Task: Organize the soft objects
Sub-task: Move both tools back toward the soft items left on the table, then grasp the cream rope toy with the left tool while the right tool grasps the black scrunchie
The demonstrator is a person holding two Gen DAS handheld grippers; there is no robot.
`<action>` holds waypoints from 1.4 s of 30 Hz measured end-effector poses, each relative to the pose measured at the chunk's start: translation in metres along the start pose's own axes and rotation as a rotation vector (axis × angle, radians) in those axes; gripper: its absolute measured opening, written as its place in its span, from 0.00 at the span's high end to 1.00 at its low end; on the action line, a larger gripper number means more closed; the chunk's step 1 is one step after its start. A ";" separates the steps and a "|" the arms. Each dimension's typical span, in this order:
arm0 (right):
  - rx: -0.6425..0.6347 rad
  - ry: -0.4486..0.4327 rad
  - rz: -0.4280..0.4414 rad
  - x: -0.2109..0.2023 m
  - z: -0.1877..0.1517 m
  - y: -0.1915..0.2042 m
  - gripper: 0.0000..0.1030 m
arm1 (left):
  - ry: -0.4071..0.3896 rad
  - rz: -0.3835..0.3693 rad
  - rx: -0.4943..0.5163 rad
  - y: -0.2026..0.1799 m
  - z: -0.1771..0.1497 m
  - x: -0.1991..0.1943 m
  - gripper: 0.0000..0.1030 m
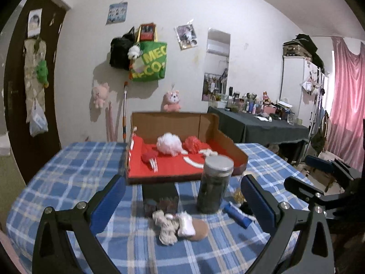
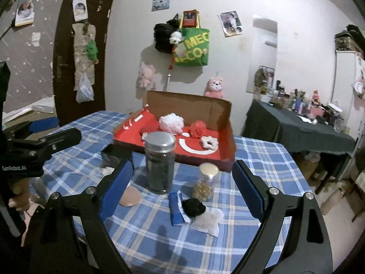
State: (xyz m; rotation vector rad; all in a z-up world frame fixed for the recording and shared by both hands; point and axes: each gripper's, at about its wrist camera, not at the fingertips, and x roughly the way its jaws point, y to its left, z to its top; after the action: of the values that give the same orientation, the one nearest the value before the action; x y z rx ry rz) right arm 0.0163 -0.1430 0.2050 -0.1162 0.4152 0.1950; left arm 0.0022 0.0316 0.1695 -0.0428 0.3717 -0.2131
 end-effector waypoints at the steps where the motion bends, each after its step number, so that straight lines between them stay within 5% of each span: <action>1: 0.009 0.003 -0.003 0.002 -0.004 -0.001 0.13 | 0.010 0.004 -0.009 0.001 -0.005 0.002 0.00; 18: 0.060 0.140 -0.027 0.053 -0.064 -0.003 0.13 | 0.133 0.068 -0.004 0.010 -0.073 0.037 0.00; 39: 0.192 0.267 0.052 0.106 -0.073 -0.045 0.13 | 0.264 0.124 -0.034 0.046 -0.086 0.084 0.06; 42: 0.222 0.297 0.075 0.119 -0.075 -0.051 0.23 | 0.300 0.113 -0.034 0.052 -0.089 0.097 0.12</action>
State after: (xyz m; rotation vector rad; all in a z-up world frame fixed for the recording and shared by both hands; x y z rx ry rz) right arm 0.1046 -0.1846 0.0920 0.0907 0.7348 0.2047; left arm 0.0684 0.0617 0.0478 -0.0235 0.6752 -0.1009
